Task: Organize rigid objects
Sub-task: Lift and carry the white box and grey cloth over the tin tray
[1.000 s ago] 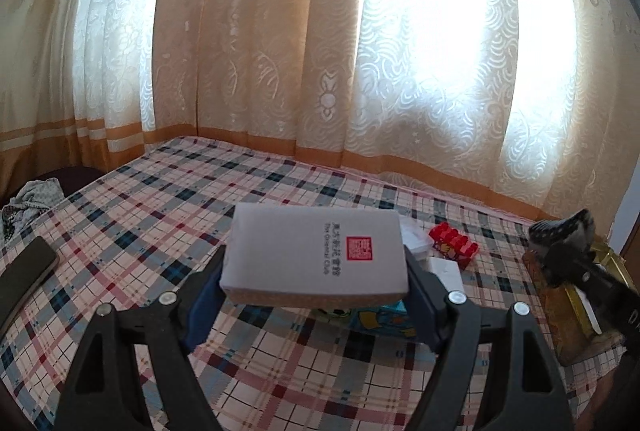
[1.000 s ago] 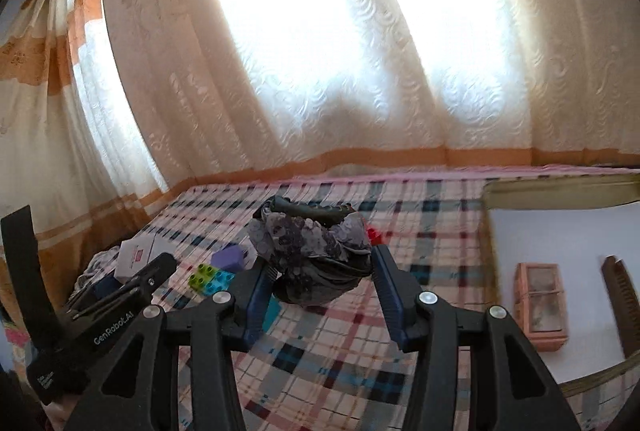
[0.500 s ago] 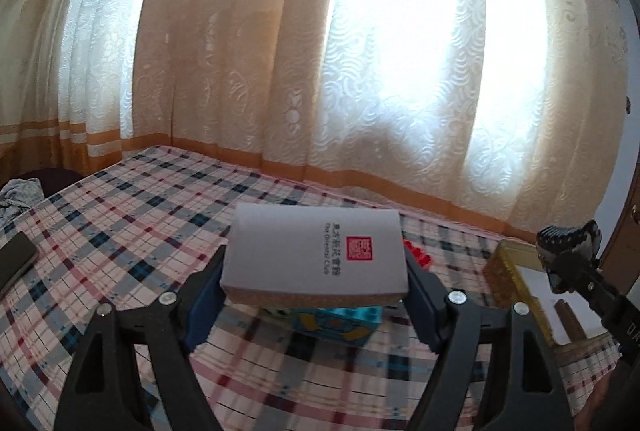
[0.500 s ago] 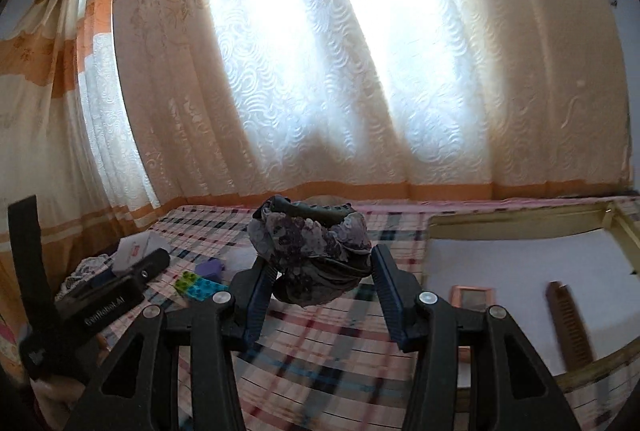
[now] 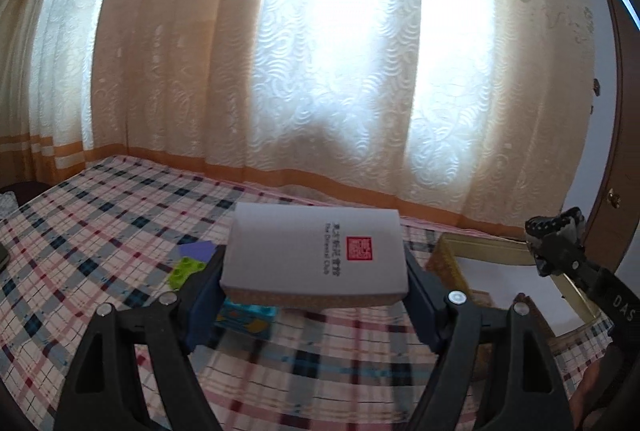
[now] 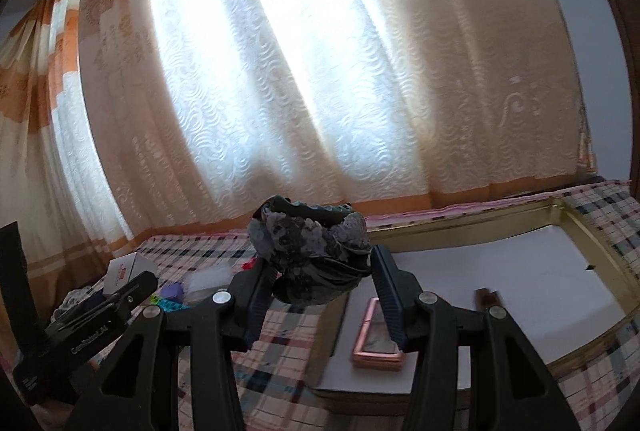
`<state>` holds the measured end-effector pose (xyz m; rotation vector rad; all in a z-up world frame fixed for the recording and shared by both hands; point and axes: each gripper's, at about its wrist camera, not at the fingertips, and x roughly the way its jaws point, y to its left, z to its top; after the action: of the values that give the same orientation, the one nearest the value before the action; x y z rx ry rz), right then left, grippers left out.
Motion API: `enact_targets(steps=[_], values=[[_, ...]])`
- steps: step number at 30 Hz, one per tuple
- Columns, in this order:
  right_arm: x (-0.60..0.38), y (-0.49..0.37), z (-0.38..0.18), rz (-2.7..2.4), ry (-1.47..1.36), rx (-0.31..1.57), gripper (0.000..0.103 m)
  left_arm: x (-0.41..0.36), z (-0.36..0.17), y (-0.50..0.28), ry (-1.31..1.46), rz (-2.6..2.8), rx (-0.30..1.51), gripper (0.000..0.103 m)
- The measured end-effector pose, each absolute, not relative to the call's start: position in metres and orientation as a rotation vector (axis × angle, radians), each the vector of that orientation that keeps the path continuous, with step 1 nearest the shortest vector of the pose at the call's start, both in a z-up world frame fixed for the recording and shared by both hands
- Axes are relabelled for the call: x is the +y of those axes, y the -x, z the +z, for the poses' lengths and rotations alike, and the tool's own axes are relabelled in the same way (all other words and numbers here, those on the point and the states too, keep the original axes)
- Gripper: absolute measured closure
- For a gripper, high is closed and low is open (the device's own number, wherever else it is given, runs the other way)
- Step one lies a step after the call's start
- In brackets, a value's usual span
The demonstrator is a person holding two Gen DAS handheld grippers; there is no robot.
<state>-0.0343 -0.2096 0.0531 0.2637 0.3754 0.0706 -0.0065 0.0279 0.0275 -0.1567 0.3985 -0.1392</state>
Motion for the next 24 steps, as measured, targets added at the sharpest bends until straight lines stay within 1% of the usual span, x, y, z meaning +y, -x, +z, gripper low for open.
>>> enact_targets(steps=[9, 16, 24], values=[[-0.245, 0.045, 0.056, 0.002, -0.300, 0.353, 0.052, -0.008, 0.037, 0.004, 0.131, -0.168, 0.396, 0.024], [-0.274, 0.051, 0.057, -0.053, -0.312, 0.340, 0.052, -0.054, 0.046, 0.004, 0.053, -0.190, 0.376, 0.024], [-0.316, 0.058, 0.055, -0.129, -0.343, 0.332, 0.052, -0.097, 0.049, 0.002, 0.038, -0.253, 0.376, 0.024]])
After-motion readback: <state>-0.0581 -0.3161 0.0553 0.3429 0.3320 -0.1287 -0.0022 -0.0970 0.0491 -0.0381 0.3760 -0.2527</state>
